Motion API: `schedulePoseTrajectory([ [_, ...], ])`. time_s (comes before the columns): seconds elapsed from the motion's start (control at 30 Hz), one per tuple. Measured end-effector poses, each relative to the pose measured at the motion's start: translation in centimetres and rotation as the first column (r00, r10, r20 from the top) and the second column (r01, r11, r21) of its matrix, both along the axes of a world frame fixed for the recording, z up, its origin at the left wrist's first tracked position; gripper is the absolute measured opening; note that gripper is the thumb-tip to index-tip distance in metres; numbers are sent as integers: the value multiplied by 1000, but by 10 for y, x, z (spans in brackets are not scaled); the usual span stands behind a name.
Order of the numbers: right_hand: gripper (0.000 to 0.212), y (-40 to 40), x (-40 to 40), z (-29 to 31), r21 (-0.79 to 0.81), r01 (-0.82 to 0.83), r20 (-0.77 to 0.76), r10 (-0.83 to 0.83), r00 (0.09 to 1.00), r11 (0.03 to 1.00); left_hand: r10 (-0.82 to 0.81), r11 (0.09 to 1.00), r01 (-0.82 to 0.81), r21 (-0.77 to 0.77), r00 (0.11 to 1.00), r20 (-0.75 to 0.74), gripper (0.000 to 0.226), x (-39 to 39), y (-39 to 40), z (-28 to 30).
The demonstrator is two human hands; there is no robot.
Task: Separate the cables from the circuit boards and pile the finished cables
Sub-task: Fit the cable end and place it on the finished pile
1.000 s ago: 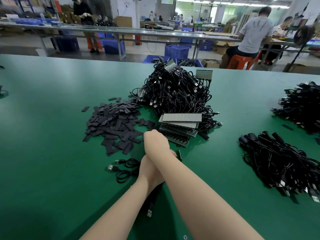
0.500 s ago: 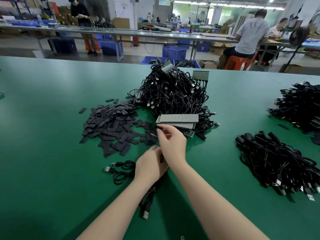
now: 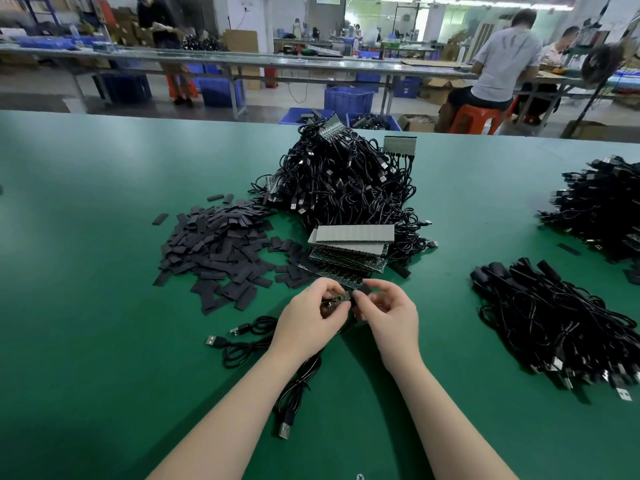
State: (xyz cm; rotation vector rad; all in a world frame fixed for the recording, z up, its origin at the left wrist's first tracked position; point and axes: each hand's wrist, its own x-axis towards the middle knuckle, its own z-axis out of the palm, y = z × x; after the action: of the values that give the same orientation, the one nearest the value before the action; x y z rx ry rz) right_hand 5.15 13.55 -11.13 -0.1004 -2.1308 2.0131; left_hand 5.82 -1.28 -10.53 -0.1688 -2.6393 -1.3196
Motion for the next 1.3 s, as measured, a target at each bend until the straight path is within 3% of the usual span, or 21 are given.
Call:
schedulePoseTrajectory([
  [0.17,19,0,0,-2,-22,-36,2,36,999,999,-14,1000,14,3,998,61,34,-2,-1,0],
  [0.33,20,0,2,-1,-29,-48,-15,48,999,998,0,997,-5,80,998,67,21,-3,-3,-3],
  [0.6,18,1,4,2,-173,-166,-25,164,986,971,-32,990,21,142,997,75,22,-5,-4,-4],
  [0.9,11,4,4,5,-150,-179,-27,177,984,972,-97,976,83,200,993,62,30,-4,-5,-1],
  [1.3,9,5,5,4,-150,-164,-18,164,986,975,-92,970,80,228,995,47,16,-3,-4,2],
])
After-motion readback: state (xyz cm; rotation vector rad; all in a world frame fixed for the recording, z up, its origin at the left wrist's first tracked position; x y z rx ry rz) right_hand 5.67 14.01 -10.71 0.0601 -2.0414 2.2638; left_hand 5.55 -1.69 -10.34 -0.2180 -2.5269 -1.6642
